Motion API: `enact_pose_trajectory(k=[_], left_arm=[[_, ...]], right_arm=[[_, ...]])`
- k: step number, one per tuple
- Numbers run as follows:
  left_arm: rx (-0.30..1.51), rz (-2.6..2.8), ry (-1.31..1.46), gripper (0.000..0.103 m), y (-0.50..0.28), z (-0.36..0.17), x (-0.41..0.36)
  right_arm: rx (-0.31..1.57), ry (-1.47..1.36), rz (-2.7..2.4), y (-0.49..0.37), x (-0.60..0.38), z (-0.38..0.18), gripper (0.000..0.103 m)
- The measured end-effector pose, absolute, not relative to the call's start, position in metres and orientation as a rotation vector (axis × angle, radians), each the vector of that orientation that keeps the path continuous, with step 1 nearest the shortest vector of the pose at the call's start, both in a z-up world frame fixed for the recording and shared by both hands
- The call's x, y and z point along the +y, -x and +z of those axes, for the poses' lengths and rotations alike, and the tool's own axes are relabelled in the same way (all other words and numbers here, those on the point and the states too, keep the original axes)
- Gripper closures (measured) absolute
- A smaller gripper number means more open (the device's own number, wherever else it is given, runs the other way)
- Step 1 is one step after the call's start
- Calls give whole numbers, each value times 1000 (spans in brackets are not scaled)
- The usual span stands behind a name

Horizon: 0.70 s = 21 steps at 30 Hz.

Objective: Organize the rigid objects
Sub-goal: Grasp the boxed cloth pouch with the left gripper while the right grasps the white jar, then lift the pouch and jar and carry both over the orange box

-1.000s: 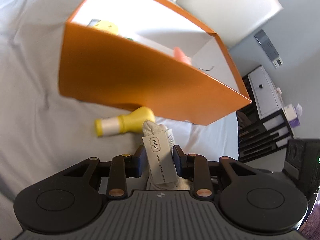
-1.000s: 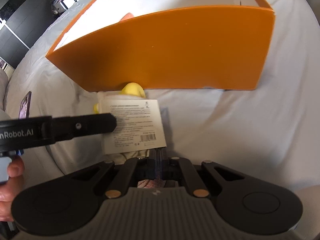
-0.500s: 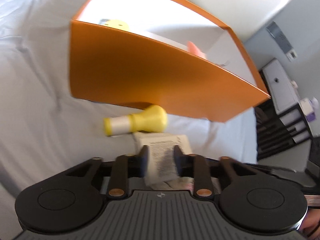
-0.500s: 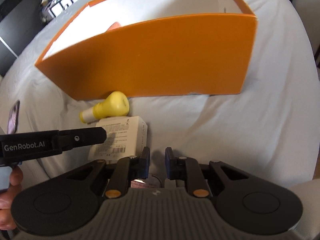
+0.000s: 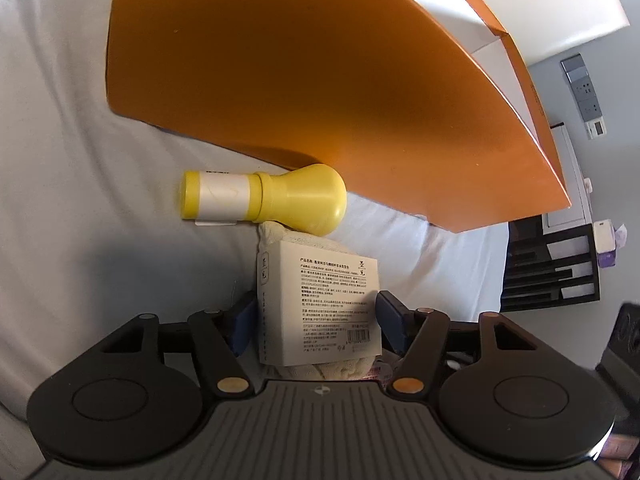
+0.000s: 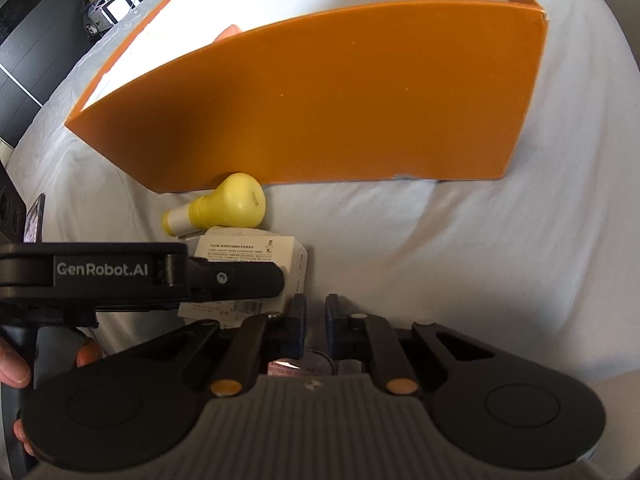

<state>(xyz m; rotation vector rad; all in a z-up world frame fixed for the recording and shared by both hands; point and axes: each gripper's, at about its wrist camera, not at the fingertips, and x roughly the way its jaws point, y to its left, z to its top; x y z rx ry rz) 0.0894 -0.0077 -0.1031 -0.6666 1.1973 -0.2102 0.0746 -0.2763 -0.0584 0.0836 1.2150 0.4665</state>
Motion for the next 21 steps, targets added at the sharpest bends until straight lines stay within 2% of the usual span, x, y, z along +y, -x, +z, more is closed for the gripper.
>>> enact_pose_trajectory(k=[5,6,8,9,10,12,16,21], left_arm=[[1132,-214,647,58,-78,-89,-2],[1117,-224,637,59,-76,-86,-2],[1084,-230,577,63,-70,-76,-5],[1058,-236,535,65,-67,-69,-8],[1031,-253,505,70,-64,-62,-10],[983,-280,449,73,-59,-50,-13],[925,-231,273,73,-49,-34,-19],[948,-223,322,73,-51,-36,-8]], right_arm=[[1212,-169,447,-77,-288,-58,92],[1206,-178,436,-76,-290,-57,89],[1196,-188,411,-74,-295,-53,74],[1194,-195,398,-73,-297,-51,61],[1191,-211,394,-72,-302,-47,43],[1186,-252,401,-71,-309,-40,31],[1231,-103,348,-69,-307,-26,31],[1257,96,398,-56,-294,-18,31]])
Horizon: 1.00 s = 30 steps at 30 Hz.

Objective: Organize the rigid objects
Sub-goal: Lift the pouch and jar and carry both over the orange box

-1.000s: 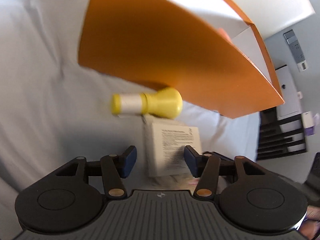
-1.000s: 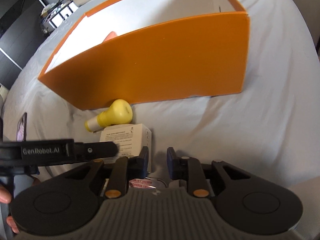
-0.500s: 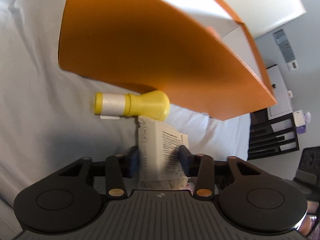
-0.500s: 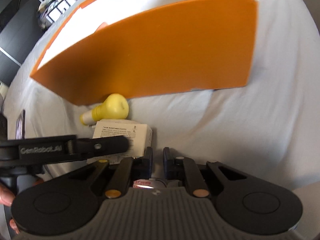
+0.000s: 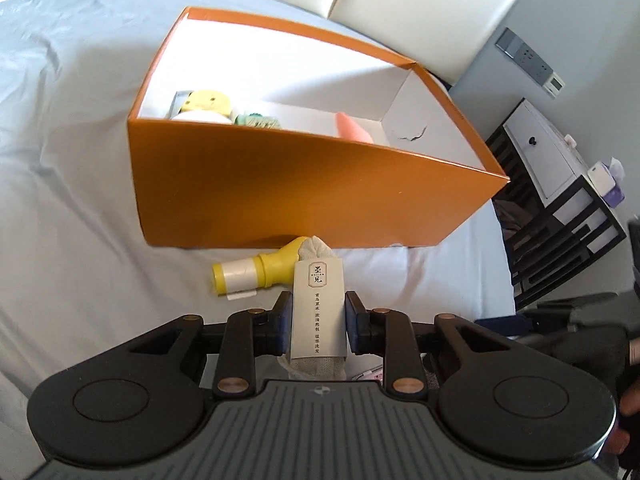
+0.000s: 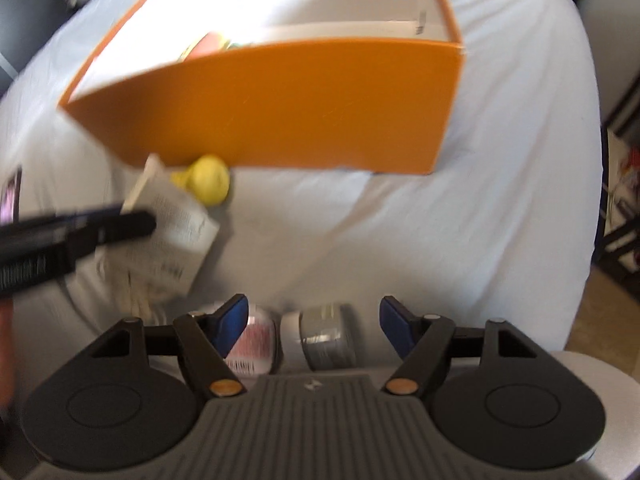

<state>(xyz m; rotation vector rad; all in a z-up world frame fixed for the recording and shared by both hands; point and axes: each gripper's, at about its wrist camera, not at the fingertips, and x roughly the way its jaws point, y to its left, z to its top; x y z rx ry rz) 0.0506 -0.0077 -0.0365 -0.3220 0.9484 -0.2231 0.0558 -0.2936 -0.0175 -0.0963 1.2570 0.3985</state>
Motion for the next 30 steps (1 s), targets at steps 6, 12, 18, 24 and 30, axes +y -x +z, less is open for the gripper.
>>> enact_pose_trajectory(k=[6,12,18,24,30], left_arm=[[934,-230,307,73,-49,-38,-8],[927,-235,317,73,-47,-38,-6],[876,-287,346,73,-42,-27,-3],[816,-321,398,73,-34,4,5],[752,-297,475,73,-38,36,26]], right_arm=[[1231,267,410,-40,-281,-21,45],[1243,302,422,-43,-281,-29,68],[1193,246,425,-35,-287,-19,68],[1110,144,437,-29,-298,7,68],[996,84,465,-33,-302,47,68]])
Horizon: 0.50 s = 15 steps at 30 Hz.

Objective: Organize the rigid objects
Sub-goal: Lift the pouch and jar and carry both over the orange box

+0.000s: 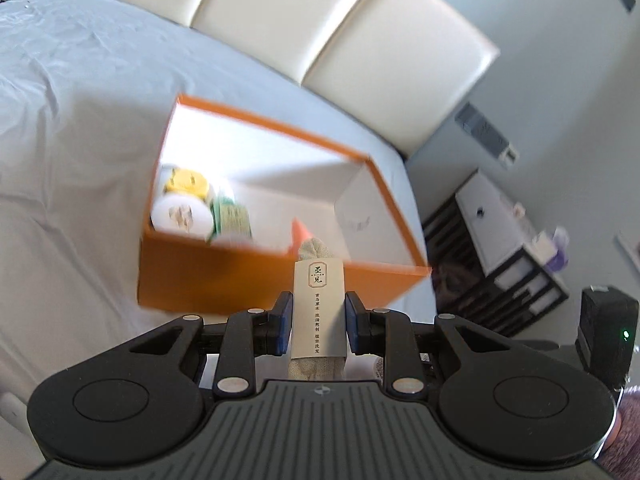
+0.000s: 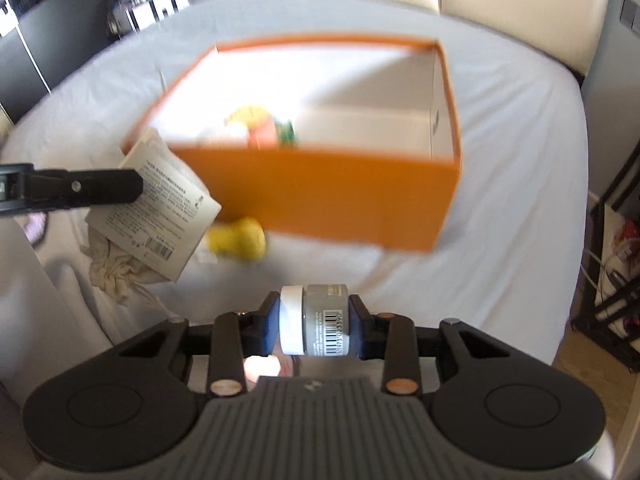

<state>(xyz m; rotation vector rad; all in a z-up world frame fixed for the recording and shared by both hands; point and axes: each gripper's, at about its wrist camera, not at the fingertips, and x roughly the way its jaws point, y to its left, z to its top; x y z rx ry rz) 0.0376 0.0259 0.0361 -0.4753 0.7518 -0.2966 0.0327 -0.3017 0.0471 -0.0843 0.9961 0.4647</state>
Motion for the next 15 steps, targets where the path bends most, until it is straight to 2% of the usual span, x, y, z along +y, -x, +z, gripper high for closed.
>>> enact_pose_trajectory(k=[9,15], left_arm=[[626,-230,457,73,-84,76,53],[680,-214,478,73,-147,68,56]], right_arm=[[820,-30,496,-69,-298,102,68],[831,-48,457,-114,-289,102,68]])
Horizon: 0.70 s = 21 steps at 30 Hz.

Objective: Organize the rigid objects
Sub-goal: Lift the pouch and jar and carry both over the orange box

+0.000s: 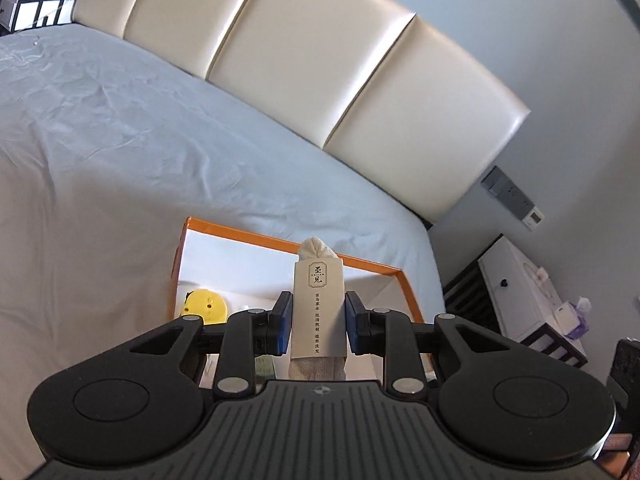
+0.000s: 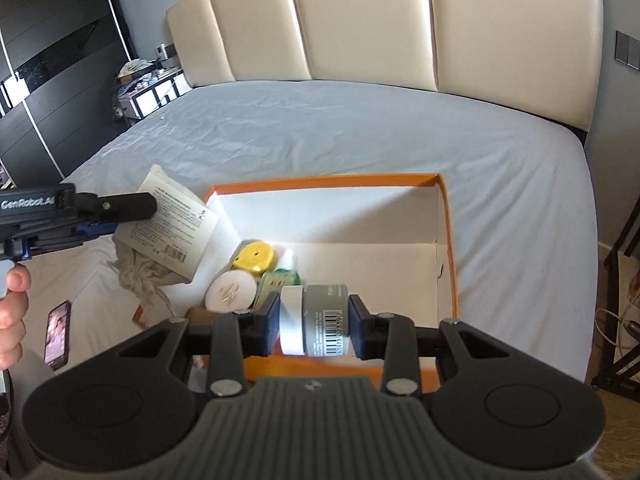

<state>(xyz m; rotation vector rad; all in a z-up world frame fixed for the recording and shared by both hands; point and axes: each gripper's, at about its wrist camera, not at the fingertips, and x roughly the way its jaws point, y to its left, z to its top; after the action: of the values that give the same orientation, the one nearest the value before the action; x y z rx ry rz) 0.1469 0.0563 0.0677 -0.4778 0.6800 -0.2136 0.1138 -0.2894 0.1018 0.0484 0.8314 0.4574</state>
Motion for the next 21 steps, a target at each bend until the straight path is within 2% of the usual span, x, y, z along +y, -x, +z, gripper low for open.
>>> enact_pose_trajectory(k=[9,21], left_arm=[[869,-211,446,73,-247,17,28],[1078,-217,712,73,-299,-57,41]], right_arm=[[924,-41,409,-175,-274,68,68],[1039,-39,385,-242,-266,25,68]])
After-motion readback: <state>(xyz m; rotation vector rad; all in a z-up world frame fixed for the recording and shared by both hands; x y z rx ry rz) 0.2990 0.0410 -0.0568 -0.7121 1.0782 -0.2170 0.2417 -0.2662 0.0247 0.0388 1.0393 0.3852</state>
